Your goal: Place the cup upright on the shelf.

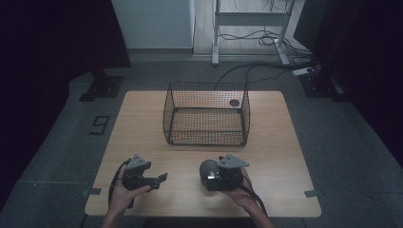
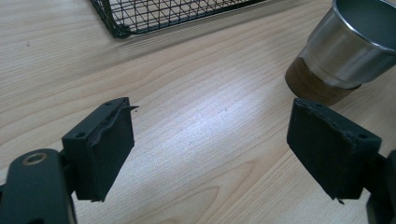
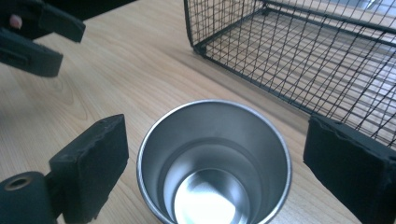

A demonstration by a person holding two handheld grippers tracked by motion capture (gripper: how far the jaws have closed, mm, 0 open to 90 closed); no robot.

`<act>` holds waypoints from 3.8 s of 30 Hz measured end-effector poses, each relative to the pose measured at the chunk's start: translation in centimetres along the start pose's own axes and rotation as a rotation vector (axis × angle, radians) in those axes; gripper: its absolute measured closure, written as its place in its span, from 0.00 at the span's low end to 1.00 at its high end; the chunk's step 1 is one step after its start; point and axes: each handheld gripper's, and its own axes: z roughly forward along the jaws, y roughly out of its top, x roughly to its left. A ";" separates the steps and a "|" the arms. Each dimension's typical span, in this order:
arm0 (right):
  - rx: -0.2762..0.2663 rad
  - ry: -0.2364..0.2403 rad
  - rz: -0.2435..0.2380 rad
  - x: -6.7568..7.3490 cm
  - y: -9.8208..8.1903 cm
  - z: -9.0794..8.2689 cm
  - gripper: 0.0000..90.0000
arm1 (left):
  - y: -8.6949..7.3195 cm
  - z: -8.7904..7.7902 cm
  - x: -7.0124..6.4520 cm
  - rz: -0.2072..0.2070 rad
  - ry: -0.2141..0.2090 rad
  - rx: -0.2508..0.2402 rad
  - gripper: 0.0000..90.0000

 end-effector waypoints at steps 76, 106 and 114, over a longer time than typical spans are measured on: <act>-0.059 0.004 -0.042 0.2 2.2 -0.3 0.20 | 0.1 -0.5 0.4 -0.011 0.001 -0.015 0.17; -0.127 0.018 -0.016 -0.4 5.7 -1.8 0.20 | 0.3 -0.9 0.2 -0.013 -0.008 -0.032 0.17; -0.141 0.015 -0.020 -0.7 6.7 -1.9 0.20 | 0.3 -0.9 0.3 -0.015 -0.008 -0.038 0.17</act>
